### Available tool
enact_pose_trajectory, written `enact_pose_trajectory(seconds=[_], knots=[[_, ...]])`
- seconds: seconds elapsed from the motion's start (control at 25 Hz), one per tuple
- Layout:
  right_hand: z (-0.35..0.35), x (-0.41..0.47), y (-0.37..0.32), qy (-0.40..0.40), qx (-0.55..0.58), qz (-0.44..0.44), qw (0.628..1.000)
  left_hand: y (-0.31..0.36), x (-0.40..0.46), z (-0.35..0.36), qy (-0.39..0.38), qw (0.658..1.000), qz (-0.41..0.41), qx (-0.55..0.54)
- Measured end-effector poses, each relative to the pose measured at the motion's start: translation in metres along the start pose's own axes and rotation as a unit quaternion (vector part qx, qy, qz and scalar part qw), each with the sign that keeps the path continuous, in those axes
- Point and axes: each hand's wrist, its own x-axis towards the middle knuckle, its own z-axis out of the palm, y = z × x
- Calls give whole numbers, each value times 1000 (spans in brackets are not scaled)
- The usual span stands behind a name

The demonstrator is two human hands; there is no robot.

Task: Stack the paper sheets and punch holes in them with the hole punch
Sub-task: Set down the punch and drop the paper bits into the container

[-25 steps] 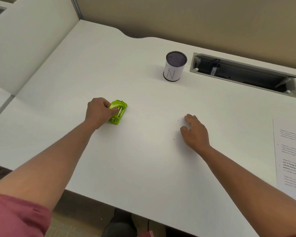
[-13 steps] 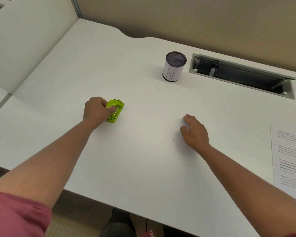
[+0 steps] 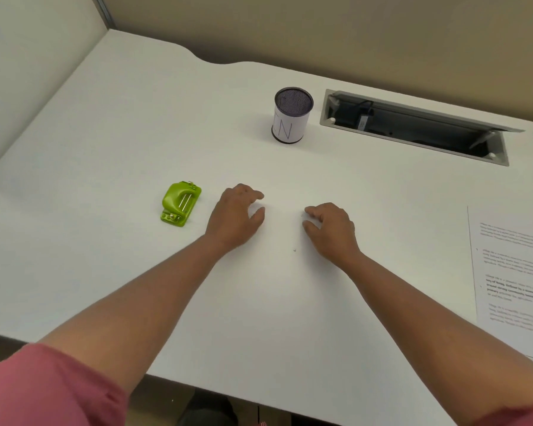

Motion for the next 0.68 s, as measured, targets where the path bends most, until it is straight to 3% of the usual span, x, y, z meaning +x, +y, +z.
enact_pose_trajectory(seconds=[0.28,0.68], knots=[[0,12,-5,9,-44,-5,999,-11,20,22,85,995,33,39],[3,19,-5,24,-161,-121,979,-12,26,29,71,994,44,70]])
